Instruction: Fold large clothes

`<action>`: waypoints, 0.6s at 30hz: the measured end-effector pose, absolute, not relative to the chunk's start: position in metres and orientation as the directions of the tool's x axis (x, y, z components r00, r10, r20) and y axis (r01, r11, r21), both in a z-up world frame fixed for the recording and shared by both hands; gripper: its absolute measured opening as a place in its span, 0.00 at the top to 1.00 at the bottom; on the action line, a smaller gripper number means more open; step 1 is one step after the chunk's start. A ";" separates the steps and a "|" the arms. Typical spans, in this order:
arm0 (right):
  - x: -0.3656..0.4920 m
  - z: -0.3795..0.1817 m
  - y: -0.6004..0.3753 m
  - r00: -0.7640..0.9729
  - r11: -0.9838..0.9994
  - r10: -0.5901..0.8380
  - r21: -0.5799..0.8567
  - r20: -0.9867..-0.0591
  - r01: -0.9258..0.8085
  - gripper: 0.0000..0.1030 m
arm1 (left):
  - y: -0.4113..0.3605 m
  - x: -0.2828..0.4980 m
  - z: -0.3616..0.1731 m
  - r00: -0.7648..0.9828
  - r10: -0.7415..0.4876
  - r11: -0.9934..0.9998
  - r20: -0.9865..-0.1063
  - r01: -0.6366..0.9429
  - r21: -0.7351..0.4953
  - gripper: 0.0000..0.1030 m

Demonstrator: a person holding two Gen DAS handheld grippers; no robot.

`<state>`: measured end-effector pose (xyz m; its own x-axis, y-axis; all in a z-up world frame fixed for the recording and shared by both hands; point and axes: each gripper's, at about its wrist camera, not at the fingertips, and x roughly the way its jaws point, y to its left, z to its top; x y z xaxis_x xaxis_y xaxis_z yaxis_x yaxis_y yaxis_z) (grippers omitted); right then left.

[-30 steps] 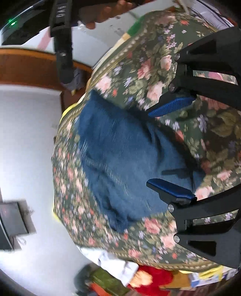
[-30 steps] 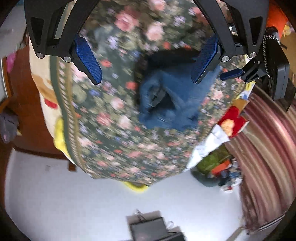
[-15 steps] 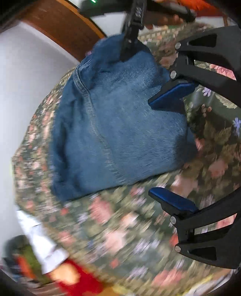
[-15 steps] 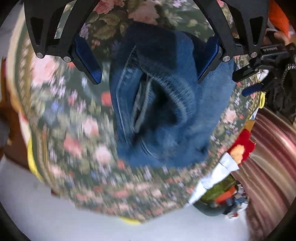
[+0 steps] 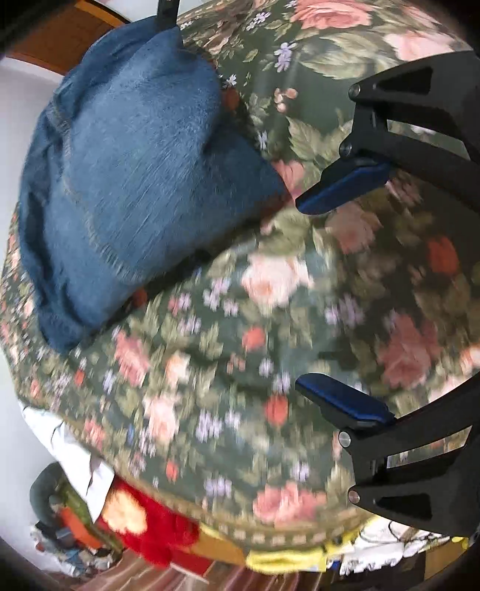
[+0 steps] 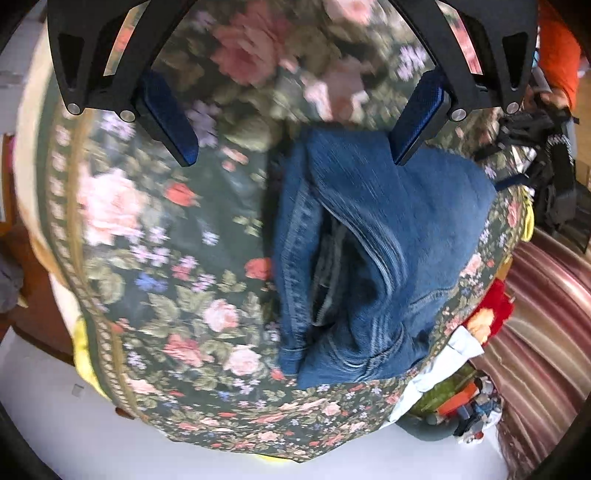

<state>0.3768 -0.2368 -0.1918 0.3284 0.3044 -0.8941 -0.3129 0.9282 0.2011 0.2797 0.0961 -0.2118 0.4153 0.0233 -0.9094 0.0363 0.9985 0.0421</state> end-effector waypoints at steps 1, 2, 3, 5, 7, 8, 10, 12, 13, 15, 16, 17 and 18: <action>0.377 -0.188 -0.239 0.332 0.930 0.298 0.194 -0.895 -0.312 0.01 | 0.102 0.278 -0.204 0.436 0.043 0.998 -0.899 0.023 0.059 0.14; 0.377 -0.181 -0.243 0.340 0.931 0.296 0.191 -0.892 -0.310 0.01 | 0.107 0.279 -0.198 0.453 0.053 0.998 -0.890 0.015 0.067 0.14; 0.378 -0.175 -0.245 0.353 0.933 0.297 0.190 -0.887 -0.307 0.01 | 0.111 0.280 -0.189 0.476 0.057 0.998 -0.877 0.007 0.068 0.14; 0.382 -0.157 -0.247 0.397 0.937 0.295 0.182 -0.869 -0.298 0.01 | 0.116 0.285 -0.171 0.520 0.040 0.999 -0.853 0.001 0.047 0.14; 0.389 -0.142 -0.242 0.432 0.935 0.306 0.182 -0.849 -0.305 0.01 | 0.119 0.299 -0.158 0.550 0.017 1.000 -0.835 0.005 0.024 0.14; 0.393 -0.135 -0.237 0.450 0.933 0.314 0.184 -0.836 -0.309 0.01 | 0.119 0.306 -0.152 0.568 0.004 1.000 -0.823 0.008 0.010 0.14; 0.405 -0.124 -0.226 0.467 0.927 0.329 0.187 -0.821 -0.325 0.01 | 0.118 0.329 -0.143 0.593 -0.030 1.000 -0.805 0.016 -0.025 0.13; 0.415 -0.120 -0.215 0.464 0.919 0.345 0.192 -0.816 -0.345 0.01 | 0.115 0.352 -0.141 0.592 -0.070 0.997 -0.803 0.034 -0.063 0.12; 0.423 -0.120 -0.209 0.457 0.912 0.358 0.199 -0.815 -0.359 0.01 | 0.114 0.365 -0.144 0.584 -0.089 0.996 -0.807 0.040 -0.081 0.12; 0.439 -0.128 -0.195 0.420 0.900 0.373 0.212 -0.827 -0.381 0.01 | 0.113 0.386 -0.153 0.555 -0.128 0.991 -0.822 0.031 -0.133 0.12; 0.450 -0.137 -0.188 0.388 0.897 0.371 0.217 -0.843 -0.386 0.01 | 0.115 0.396 -0.160 0.531 -0.162 0.983 -0.832 0.017 -0.180 0.12; 0.458 -0.145 -0.184 0.366 0.897 0.367 0.221 -0.855 -0.384 0.01 | 0.117 0.403 -0.167 0.512 -0.191 0.975 -0.837 0.003 -0.220 0.12; 0.465 -0.154 -0.181 0.340 0.897 0.364 0.228 -0.867 -0.379 0.01 | 0.120 0.410 -0.176 0.485 -0.230 0.962 -0.844 -0.020 -0.273 0.12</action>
<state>0.4652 -0.1811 -0.1536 0.3402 0.3644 -0.8669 -0.3790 0.8968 0.2282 0.4102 0.1202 -0.1756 0.4852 -0.2295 -0.8438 -0.0205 0.9617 -0.2734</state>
